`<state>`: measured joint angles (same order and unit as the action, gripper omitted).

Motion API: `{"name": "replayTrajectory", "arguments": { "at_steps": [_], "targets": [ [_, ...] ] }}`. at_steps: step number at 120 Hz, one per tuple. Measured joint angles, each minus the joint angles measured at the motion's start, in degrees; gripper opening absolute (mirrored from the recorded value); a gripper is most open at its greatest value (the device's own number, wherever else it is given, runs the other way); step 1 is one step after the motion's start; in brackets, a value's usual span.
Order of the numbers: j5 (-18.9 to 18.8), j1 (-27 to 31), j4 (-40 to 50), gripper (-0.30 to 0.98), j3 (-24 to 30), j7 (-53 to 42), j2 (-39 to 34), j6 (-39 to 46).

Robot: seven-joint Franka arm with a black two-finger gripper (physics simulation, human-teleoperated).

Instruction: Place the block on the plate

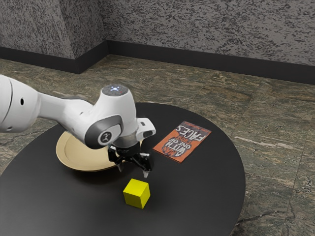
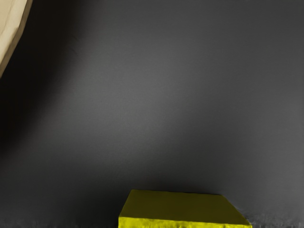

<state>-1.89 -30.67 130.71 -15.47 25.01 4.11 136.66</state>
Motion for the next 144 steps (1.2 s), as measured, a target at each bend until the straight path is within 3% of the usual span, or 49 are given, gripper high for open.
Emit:
{"name": "replayTrajectory", "arguments": {
  "at_steps": [93,130,144],
  "targets": [
    [0.41,-1.99,2.84,0.69,0.02,2.11,3.69,4.89],
    [4.03,-1.87,3.01,0.68,0.04,1.34,5.8,7.2],
    [5.09,-1.86,3.37,0.59,0.0,1.11,5.93,7.7]
  ]
}}
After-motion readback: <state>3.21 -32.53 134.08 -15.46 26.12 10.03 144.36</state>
